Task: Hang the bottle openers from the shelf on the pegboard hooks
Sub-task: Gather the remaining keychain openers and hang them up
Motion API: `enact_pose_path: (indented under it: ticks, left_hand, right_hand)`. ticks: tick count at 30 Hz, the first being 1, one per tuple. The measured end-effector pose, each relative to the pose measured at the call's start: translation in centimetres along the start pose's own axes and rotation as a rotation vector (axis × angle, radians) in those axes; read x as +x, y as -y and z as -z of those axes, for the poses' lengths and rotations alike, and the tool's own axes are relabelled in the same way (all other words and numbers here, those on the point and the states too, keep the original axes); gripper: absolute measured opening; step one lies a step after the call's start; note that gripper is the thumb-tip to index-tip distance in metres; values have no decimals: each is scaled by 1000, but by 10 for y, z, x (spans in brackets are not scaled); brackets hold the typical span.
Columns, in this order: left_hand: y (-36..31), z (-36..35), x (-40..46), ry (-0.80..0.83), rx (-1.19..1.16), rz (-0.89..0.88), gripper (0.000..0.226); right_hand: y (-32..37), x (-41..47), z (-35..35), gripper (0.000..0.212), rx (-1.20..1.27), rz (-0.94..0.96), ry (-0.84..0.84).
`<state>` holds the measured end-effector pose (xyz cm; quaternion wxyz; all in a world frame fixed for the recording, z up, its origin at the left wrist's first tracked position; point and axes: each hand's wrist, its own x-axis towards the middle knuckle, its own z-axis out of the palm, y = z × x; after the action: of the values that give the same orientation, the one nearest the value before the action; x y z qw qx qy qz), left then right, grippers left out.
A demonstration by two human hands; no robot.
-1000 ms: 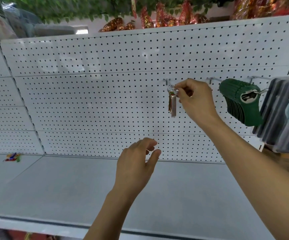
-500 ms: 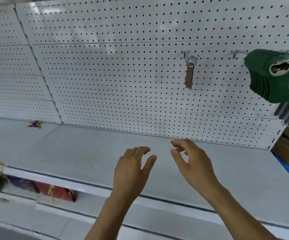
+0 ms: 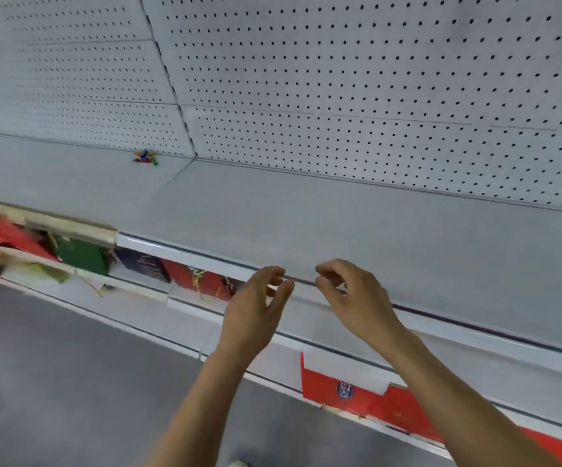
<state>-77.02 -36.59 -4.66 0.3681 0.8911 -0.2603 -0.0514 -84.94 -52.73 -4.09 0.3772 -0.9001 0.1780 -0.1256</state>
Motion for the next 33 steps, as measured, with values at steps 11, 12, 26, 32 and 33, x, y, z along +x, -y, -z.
enact_pose_path:
  ticks: [11, 12, 26, 32, 33]
  left_hand:
    - [164, 151, 70, 24, 47, 90, 27]
    - [175, 163, 78, 20, 47, 99, 26]
    - [293, 253, 221, -49, -48, 153, 26]
    - [342, 283, 289, -34, -60, 159, 25]
    - [350, 286, 300, -31, -66, 158, 25]
  right_hand:
    - [131, 95, -171, 16, 102, -39, 63]
    - [141, 104, -181, 16, 108, -41, 68]
    - [210, 266, -283, 19, 120, -34, 98]
    - [231, 339, -327, 18, 140, -45, 101]
    - [234, 350, -334, 17, 135, -48, 104]
